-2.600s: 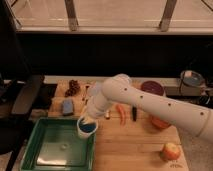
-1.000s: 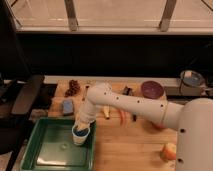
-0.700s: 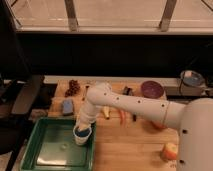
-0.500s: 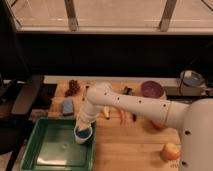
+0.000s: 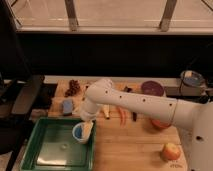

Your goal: Stack cups into tray

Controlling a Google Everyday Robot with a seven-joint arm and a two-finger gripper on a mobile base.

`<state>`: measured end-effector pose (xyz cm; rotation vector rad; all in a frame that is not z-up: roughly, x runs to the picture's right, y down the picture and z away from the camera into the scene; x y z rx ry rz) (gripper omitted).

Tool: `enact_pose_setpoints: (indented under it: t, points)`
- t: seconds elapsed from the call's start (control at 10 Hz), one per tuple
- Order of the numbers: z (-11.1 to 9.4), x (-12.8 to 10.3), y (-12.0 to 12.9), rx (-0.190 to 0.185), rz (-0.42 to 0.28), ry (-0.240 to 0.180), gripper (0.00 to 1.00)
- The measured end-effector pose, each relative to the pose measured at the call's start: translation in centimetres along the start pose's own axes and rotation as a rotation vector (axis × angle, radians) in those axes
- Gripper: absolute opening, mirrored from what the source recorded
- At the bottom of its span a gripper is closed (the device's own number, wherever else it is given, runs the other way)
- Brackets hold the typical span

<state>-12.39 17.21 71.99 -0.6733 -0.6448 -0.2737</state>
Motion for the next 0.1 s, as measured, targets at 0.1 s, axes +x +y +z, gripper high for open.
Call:
enact_pose_setpoints:
  t: [0.1]
  points:
    - [-1.41, -0.12, -0.1, 0.023, 0.003, 0.004, 0.8]
